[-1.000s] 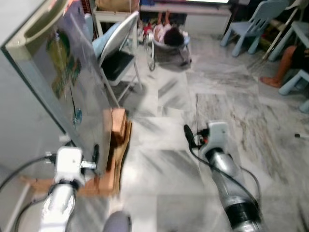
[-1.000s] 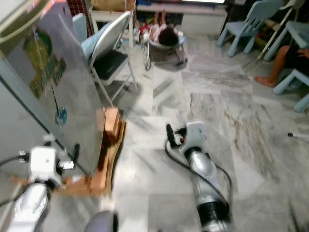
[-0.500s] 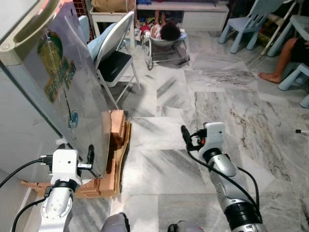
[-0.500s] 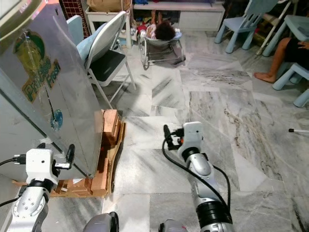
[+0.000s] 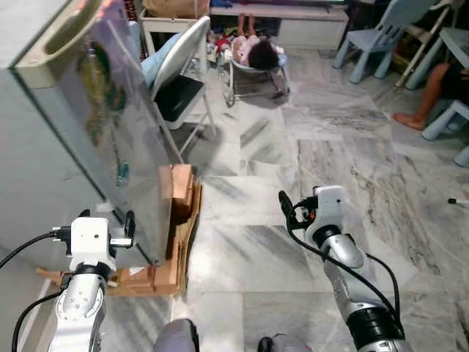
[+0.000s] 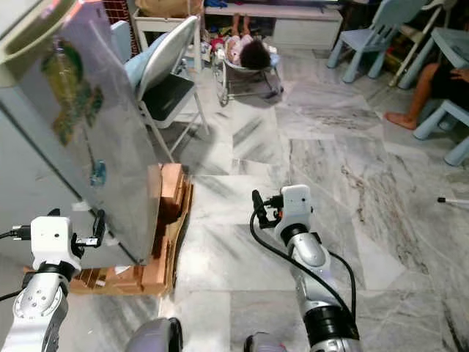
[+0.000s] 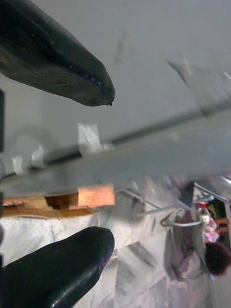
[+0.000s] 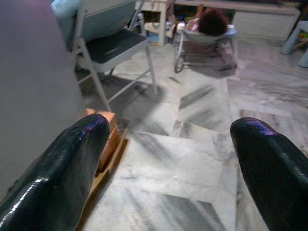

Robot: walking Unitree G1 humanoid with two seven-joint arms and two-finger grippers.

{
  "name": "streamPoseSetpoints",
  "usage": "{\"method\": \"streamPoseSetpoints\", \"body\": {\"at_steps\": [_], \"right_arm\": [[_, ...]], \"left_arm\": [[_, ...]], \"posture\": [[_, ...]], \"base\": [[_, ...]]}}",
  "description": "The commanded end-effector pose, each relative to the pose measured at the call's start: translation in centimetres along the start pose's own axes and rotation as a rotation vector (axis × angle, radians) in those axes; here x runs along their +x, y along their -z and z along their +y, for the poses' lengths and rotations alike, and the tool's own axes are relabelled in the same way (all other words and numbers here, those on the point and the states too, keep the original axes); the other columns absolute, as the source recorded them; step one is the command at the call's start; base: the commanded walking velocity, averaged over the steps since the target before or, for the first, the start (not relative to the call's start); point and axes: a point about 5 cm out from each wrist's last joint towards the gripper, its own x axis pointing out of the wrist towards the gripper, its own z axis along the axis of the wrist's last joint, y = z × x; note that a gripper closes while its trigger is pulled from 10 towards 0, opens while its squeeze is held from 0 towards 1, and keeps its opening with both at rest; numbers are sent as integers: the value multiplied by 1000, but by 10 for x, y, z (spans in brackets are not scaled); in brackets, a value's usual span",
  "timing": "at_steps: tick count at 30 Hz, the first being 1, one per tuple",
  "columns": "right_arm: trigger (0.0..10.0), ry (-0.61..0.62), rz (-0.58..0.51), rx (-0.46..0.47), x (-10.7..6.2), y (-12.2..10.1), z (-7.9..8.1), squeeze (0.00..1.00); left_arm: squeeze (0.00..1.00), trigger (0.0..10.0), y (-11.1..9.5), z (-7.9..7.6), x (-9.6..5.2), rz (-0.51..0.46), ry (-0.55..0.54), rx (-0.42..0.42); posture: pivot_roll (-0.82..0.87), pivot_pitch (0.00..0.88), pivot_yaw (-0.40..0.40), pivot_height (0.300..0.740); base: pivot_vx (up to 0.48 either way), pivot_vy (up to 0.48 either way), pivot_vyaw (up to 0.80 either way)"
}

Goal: Restocking fridge

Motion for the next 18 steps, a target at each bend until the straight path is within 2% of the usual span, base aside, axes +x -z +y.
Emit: {"method": "streamPoseSetpoints", "body": {"at_steps": [1,6,12,17,18], "right_arm": [[10000,-3,-10,2,1,-4,2,0],[10000,-7,-8,0,2,-4,3,0],[10000,-14,-3,-10,2,-3,4,0],[10000,-14,0,-10,1,-2,4,0],[10000,-14,3,-10,1,-1,4,0]], "left_arm": [[0,10000,1,-3,-1,2,16,10],[0,10000,1,-3,0,3,20,19],[0,10000,1,-4,-1,7,33,46],[0,10000,13,-7,-7,115,56,11],[0,10000,12,-8,-9,104,81,18]], "posture": [[49,114,-29,740],[51,114,-30,740],[50,129,-31,740],[50,125,-30,740],[54,129,-30,740]], "base": [[0,442,0],[0,406,0],[0,0,0],[0,0,0],[0,0,0]]}}
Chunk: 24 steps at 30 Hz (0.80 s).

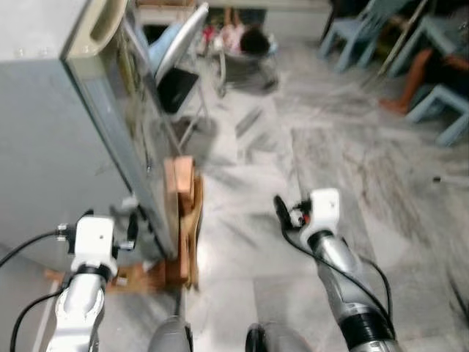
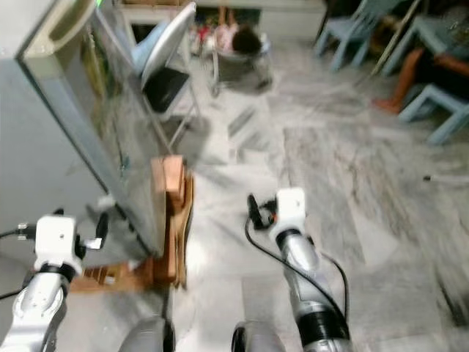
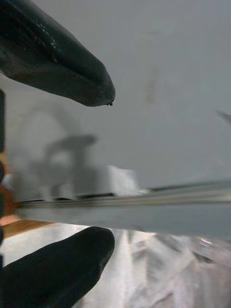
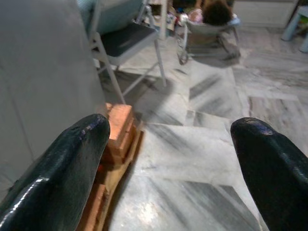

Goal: Restocking fridge

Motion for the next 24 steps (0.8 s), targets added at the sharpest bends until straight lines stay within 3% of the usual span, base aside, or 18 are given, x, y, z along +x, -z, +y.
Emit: {"method": "streamPoseSetpoints", "body": {"at_steps": [1,12,18,24], "right_arm": [[10000,28,3,-16,-2,-2,-10,0],[10000,16,2,-34,0,-6,-9,0],[10000,23,13,-52,-3,-4,-14,0],[10000,15,25,-55,-7,0,-11,0]], "left_arm": [[0,10000,-4,-7,-6,-22,53,-7],[0,10000,-22,-13,2,-68,92,-56],[0,10000,-35,-25,16,-95,124,-62],[0,10000,-37,-18,26,-89,91,-26]], "posture": [[55,131,-30,740],[67,146,-39,740],[45,148,-35,740],[37,147,-33,740]], "base": [[0,0,0],[0,0,-693],[0,0,0],[0,0,0]]}}
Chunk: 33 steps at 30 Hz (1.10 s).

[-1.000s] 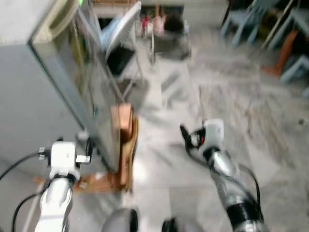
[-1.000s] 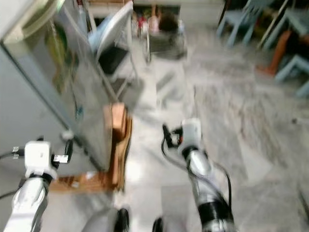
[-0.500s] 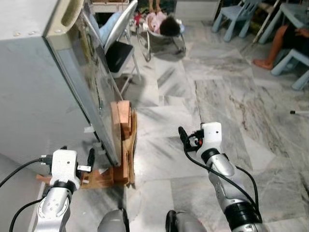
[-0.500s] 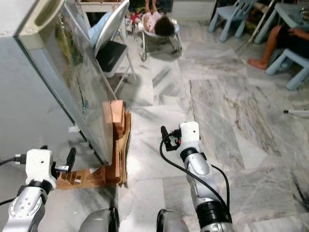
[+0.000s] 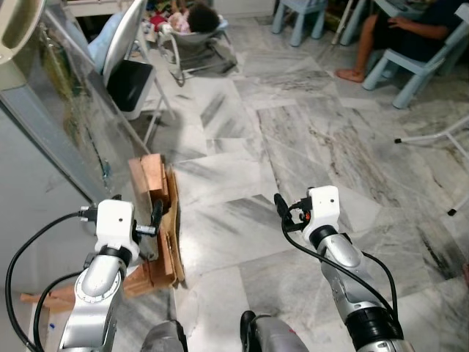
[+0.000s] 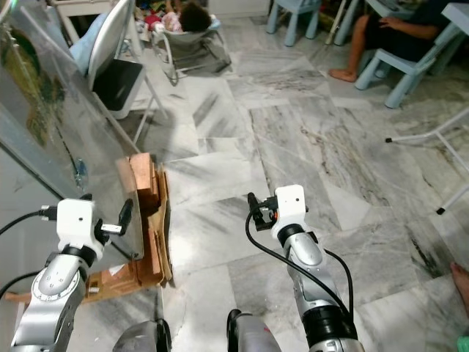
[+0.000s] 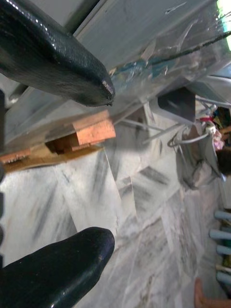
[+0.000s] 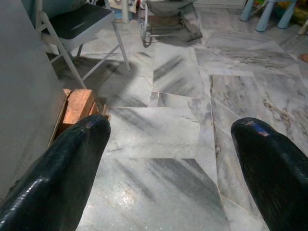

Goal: Restocking fridge

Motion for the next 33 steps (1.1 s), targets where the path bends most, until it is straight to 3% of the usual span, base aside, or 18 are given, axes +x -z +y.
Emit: {"method": "streamPoseSetpoints", "body": {"at_steps": [1,12,33], "right_arm": [[10000,1,11,-4,-3,1,-1,0],[10000,-42,43,-6,-3,4,3,0],[10000,-51,61,-13,-4,6,3,0]], "left_arm": [[0,10000,5,5,0,32,-14,14],[0,10000,17,24,12,133,-124,103],[0,10000,5,40,49,162,-267,110]], "posture": [[36,147,-33,740],[31,139,-41,740],[19,139,-40,740]], "base": [[0,0,0],[0,0,0],[0,0,0]]}}
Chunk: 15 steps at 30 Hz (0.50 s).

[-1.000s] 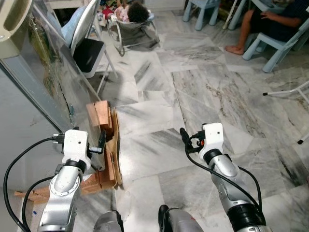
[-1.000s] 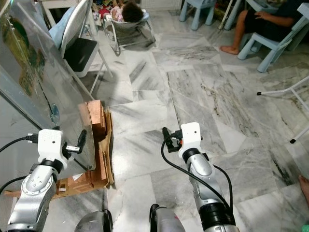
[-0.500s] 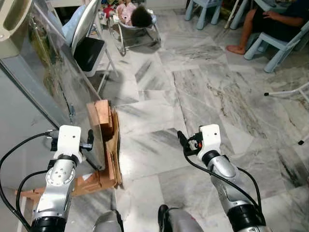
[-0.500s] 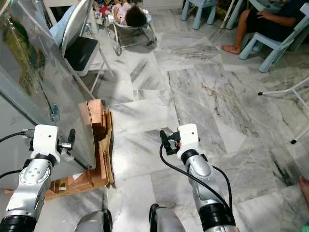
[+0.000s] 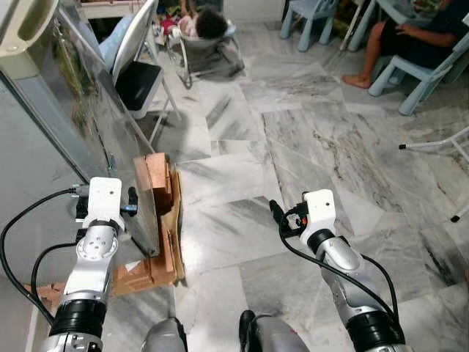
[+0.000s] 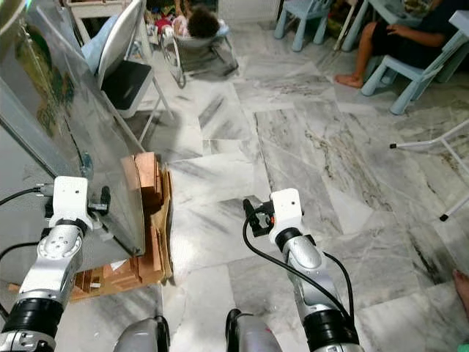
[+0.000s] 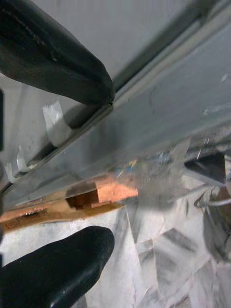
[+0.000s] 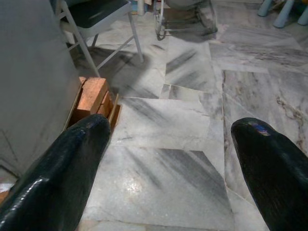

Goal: Restocking fridge

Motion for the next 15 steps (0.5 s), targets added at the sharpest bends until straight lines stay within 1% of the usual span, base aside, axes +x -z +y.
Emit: {"method": "streamPoseSetpoints", "body": {"at_steps": [1,4,8,10,11,12,13,14,15], "right_arm": [[10000,2,4,-8,-1,-1,-1,0],[10000,4,6,-5,-1,0,0,0],[10000,6,9,1,0,0,0,0],[10000,5,11,3,0,0,0,0],[10000,3,12,4,1,0,1,0],[10000,1,14,4,1,1,1,0],[10000,0,17,5,1,1,1,0],[10000,-1,26,5,2,2,1,0],[10000,0,61,-12,3,5,0,0]], "left_arm": [[0,10000,0,7,3,15,-29,16],[0,10000,0,8,3,13,-30,11],[0,10000,-12,-5,2,-67,38,-41],[0,10000,-17,-9,4,-90,54,-60],[0,10000,-25,-16,6,-107,80,-87],[0,10000,-32,-22,8,-126,109,-94],[0,10000,-37,-27,9,-148,131,-88],[0,10000,-46,-34,10,-180,167,-83],[0,10000,-58,-46,11,-215,215,-82]], "posture": [[19,139,-40,740],[18,139,-37,740],[23,146,-37,740],[26,144,-38,740],[28,143,-38,740],[29,142,-39,740],[30,141,-40,740],[30,140,-40,740],[31,138,-41,740]], "base": [[0,0,0],[0,0,0],[0,0,0],[0,0,0],[0,0,0],[0,0,0],[0,0,0],[0,0,0],[0,0,0]]}}
